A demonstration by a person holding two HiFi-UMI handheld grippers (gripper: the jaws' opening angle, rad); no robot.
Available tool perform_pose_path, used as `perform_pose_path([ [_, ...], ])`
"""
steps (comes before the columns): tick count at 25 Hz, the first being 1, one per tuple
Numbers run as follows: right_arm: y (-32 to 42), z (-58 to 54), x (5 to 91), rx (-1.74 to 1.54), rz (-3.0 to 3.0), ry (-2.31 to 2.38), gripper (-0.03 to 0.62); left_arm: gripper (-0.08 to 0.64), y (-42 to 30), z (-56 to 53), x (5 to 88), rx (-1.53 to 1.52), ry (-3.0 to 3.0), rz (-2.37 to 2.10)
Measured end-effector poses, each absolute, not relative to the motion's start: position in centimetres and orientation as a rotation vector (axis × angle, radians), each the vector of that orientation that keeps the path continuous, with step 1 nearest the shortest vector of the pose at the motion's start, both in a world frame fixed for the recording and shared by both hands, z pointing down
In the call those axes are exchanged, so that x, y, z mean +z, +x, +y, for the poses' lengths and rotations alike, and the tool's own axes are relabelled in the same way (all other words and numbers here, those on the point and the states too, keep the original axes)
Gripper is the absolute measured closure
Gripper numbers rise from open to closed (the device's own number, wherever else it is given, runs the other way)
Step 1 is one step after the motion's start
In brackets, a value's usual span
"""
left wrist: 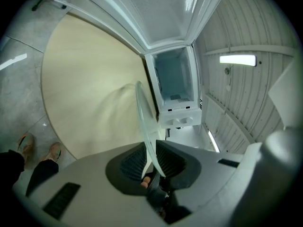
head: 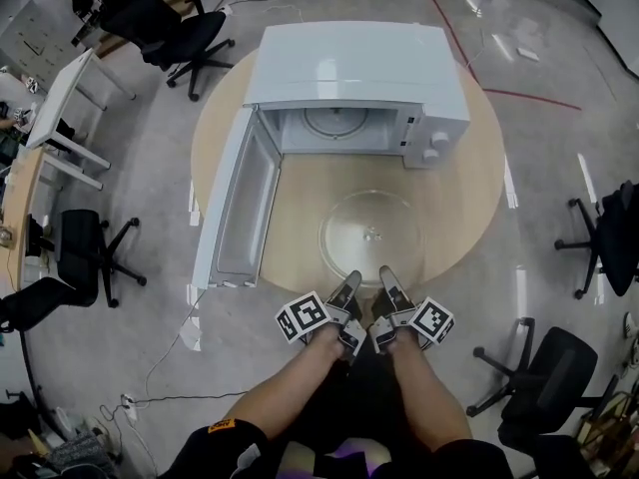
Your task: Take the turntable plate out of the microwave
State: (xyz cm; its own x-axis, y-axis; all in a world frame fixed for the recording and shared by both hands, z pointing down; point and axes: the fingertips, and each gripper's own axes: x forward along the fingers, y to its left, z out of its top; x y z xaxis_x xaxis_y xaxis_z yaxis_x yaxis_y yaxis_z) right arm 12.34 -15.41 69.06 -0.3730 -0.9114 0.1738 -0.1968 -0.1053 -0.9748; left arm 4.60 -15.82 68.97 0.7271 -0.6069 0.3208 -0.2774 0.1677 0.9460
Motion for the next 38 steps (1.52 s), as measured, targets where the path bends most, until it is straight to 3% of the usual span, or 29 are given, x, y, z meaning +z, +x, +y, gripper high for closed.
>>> perform_pose_path([
  [38, 12.3, -14.6, 72.6, -1.907, 1.279, -1.169, 0.538, 0.476, 4.4, -17.3, 71.7, -0.233, 1.337, -0.865],
])
